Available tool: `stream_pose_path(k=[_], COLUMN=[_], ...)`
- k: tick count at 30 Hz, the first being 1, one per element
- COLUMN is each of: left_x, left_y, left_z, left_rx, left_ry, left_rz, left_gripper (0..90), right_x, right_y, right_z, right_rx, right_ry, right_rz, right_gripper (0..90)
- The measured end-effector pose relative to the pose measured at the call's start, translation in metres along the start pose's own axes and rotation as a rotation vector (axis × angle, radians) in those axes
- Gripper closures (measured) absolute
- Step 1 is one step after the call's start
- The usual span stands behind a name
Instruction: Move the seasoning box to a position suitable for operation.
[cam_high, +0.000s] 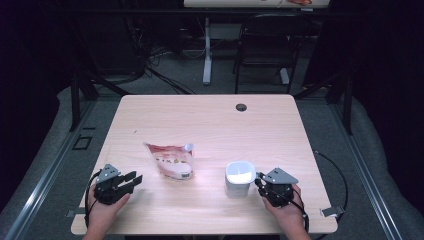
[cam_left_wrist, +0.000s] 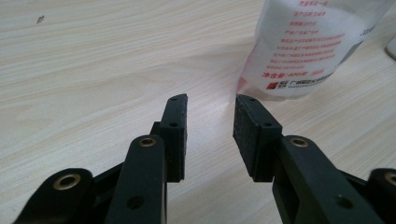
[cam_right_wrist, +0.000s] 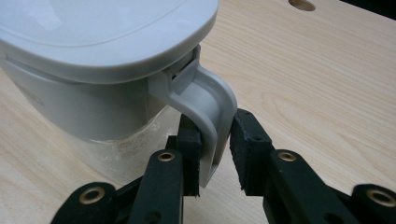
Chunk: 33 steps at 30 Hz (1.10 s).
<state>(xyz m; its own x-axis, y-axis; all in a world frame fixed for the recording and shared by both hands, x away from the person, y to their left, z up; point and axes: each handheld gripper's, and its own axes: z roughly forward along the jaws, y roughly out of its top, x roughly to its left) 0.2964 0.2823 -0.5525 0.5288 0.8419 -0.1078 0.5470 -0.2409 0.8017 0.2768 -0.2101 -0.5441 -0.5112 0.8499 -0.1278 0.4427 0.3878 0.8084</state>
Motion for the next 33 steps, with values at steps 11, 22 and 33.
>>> stream_pose_path(k=[11,22,33], left_x=[0.000,0.001,0.001], left_y=[-0.001,-0.001,-0.001], left_z=[0.000,0.000,0.000], left_rx=[0.009,0.011,0.009], left_ry=[-0.001,0.000,0.000], left_rz=[-0.001,0.005,0.009], left_gripper=[65.0,64.7,64.6], right_x=[0.015,0.020,0.022], right_y=[0.003,0.003,0.002], right_z=[-0.001,-0.004,-0.007], right_rx=[0.010,0.019,0.024], right_ry=[0.033,0.035,0.036], right_rz=[-0.026,-0.019,-0.010], right_gripper=[74.0,73.8,73.3])
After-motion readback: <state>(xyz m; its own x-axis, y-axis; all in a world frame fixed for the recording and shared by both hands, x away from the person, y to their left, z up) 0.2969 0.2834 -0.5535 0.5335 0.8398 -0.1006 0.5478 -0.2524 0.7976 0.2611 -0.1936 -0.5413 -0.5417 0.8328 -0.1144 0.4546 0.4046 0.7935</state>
